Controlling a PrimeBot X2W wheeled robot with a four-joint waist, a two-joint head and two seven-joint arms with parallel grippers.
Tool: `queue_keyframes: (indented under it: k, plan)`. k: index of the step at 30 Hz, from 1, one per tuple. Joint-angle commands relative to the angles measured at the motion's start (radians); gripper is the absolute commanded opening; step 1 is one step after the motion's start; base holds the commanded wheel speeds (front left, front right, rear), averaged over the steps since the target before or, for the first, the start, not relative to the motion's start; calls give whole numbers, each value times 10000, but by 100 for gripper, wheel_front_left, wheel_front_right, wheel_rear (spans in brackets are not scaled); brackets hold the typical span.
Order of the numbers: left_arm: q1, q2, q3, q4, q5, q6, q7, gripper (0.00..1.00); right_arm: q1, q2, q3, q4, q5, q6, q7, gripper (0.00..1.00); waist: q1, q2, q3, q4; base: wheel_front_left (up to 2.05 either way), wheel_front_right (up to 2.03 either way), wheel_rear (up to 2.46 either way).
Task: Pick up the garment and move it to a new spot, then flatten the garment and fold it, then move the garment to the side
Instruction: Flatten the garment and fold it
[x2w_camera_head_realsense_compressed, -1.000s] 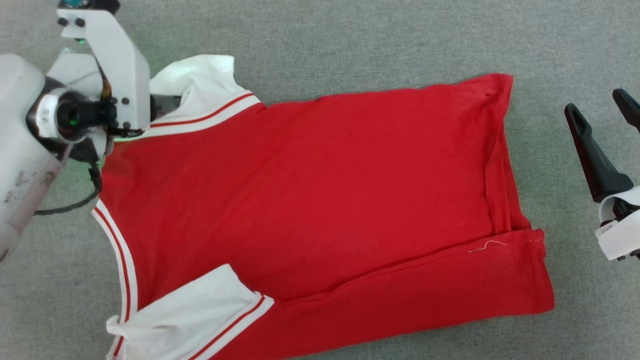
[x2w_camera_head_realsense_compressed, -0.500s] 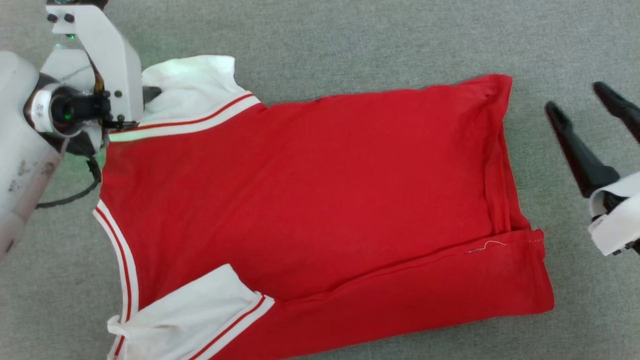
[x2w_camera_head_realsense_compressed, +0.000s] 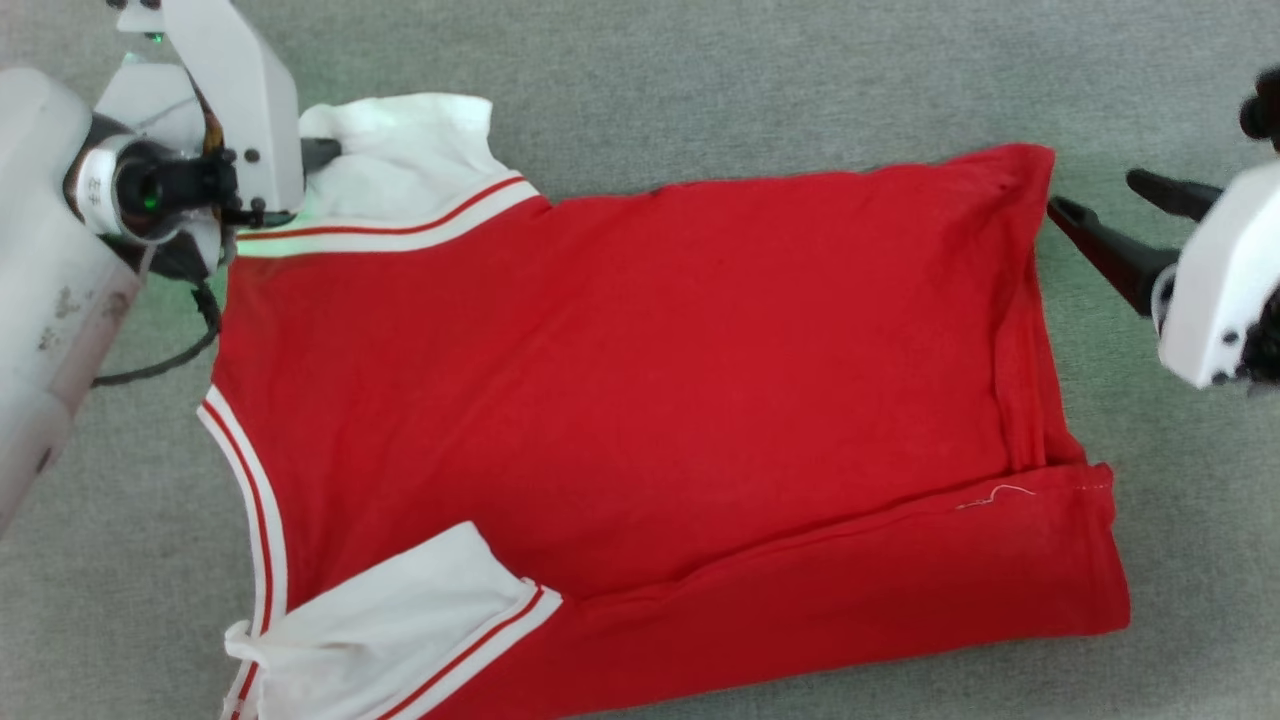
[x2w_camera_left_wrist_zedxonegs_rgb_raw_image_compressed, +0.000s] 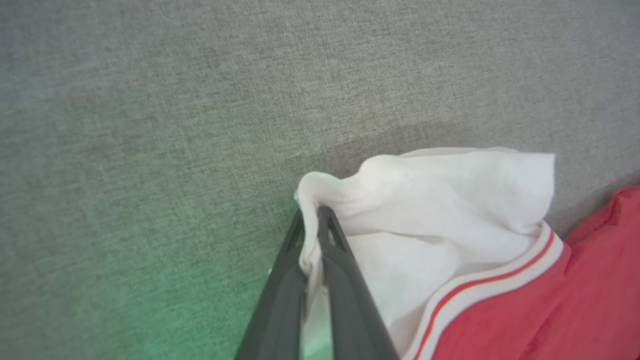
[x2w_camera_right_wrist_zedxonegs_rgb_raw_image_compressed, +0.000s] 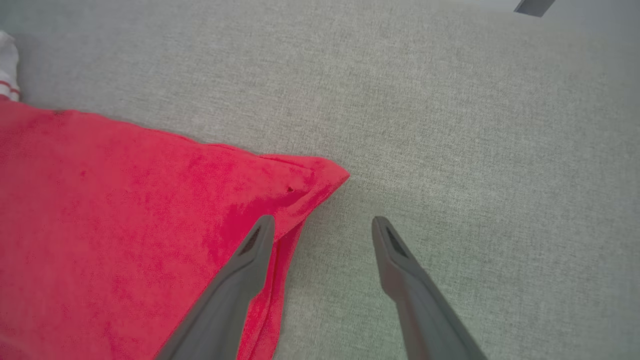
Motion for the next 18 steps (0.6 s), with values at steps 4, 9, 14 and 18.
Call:
queue_keyframes:
  k: [4,9,14,18]
  plan:
    - [32,-189,-71,213,59,-113,-29,0,-967,333,255,1329,117,-8,469,100,0,-1,111,127,0,0,0]
    - [-47,-342,-70,389,34,-190,-33,0,-1833,614,510,3063,117,-8,1234,100,0,-1,187,232,0,0,0]
    - [-68,-477,-57,570,-2,-307,-66,0,-2327,803,790,4307,116,-8,1909,0,0,-1,225,331,0,0,0]
    - [-120,-515,15,739,-51,-404,-170,0,-2611,776,939,4711,231,-6,1967,0,0,-1,208,412,0,0,0]
